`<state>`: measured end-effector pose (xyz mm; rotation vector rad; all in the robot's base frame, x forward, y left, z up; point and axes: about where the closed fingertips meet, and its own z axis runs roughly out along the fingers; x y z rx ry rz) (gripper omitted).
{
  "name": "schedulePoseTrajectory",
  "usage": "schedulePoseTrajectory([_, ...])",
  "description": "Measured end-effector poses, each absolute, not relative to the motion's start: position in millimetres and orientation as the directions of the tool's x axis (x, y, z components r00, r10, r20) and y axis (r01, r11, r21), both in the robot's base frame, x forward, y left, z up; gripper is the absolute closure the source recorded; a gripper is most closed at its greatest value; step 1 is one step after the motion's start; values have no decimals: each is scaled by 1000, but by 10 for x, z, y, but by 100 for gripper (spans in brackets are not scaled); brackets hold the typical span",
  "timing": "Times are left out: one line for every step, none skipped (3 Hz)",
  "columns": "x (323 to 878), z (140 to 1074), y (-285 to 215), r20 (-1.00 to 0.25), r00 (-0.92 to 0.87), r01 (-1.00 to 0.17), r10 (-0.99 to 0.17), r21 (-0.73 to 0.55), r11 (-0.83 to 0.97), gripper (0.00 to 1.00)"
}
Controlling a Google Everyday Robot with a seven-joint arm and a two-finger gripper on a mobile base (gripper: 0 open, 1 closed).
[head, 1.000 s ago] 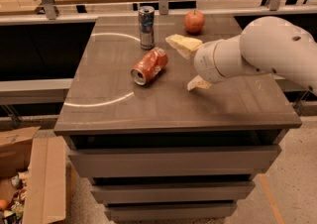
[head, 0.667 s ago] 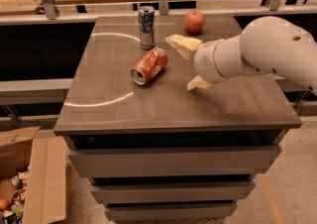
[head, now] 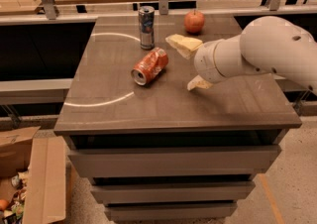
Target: Knock coke can over
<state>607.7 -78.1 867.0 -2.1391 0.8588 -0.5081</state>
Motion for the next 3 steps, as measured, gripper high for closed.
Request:
schedulePoseTrajectory([6076, 8670, -780, 77, 694, -412, -715, -772, -484, 0])
schedulePoseTrajectory([6076, 8670, -779, 75, 694, -413, -716, -773, -482, 0])
schedulePoseTrajectory([6137, 8855, -791, 27, 627, -437, -779, -815, -380, 0])
